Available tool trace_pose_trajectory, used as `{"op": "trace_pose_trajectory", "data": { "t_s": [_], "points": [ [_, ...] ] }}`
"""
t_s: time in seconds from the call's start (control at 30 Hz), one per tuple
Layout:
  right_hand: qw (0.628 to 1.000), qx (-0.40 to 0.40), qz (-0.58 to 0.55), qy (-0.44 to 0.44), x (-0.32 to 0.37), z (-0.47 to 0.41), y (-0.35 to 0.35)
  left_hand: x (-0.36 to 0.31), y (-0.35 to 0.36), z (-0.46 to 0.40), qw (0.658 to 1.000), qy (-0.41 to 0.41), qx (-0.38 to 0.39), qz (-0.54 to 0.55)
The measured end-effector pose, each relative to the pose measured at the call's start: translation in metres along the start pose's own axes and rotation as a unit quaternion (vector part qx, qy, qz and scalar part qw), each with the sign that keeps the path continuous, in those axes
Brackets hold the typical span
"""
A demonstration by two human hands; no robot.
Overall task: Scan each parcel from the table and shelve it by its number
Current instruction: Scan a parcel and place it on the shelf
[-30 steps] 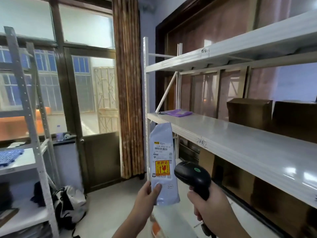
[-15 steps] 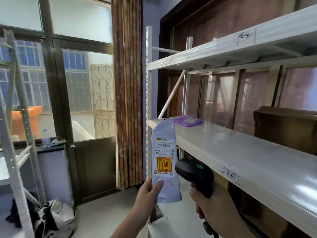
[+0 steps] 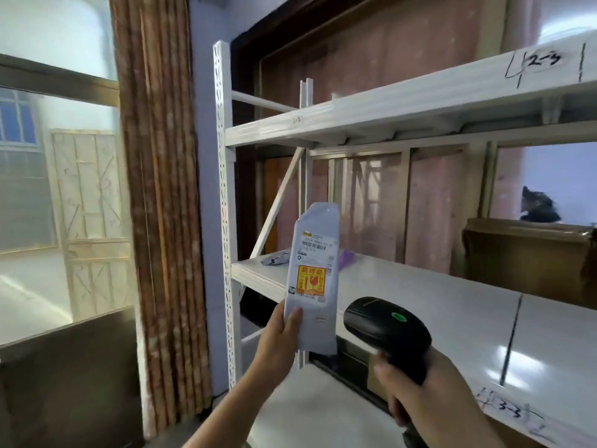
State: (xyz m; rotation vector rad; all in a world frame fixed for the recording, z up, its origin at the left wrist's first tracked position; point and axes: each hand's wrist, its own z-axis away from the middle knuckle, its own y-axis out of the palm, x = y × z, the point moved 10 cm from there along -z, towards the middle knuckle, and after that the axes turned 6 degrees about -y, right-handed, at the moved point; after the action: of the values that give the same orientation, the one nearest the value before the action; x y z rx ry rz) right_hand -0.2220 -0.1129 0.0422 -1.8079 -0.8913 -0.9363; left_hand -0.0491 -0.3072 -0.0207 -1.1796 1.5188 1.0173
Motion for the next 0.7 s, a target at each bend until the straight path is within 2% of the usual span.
{"op": "trace_pose_trajectory", "data": {
  "t_s": [0.27, 0.47, 0.57, 0.7],
  "points": [
    [0.997, -0.074, 0.026, 0.018, -0.013, -0.057, -0.013, -0.034, 0.048, -0.105, 0.993, 0.033, 0.032, -0.108],
    [0.991, -0.111, 0.033, 0.067, -0.041, -0.081, -0.024, -0.015, 0.094, -0.197, 0.979, -0.002, 0.122, -0.161],
    [0.987, -0.129, 0.042, 0.086, -0.052, -0.088, -0.028, -0.008, 0.111, -0.221, 0.966, -0.035, 0.132, -0.219],
    [0.982, -0.15, 0.044, 0.106, -0.061, -0.094, -0.028, 0.009, 0.115, -0.241, 0.927, -0.053, 0.136, -0.345]
  ]
}}
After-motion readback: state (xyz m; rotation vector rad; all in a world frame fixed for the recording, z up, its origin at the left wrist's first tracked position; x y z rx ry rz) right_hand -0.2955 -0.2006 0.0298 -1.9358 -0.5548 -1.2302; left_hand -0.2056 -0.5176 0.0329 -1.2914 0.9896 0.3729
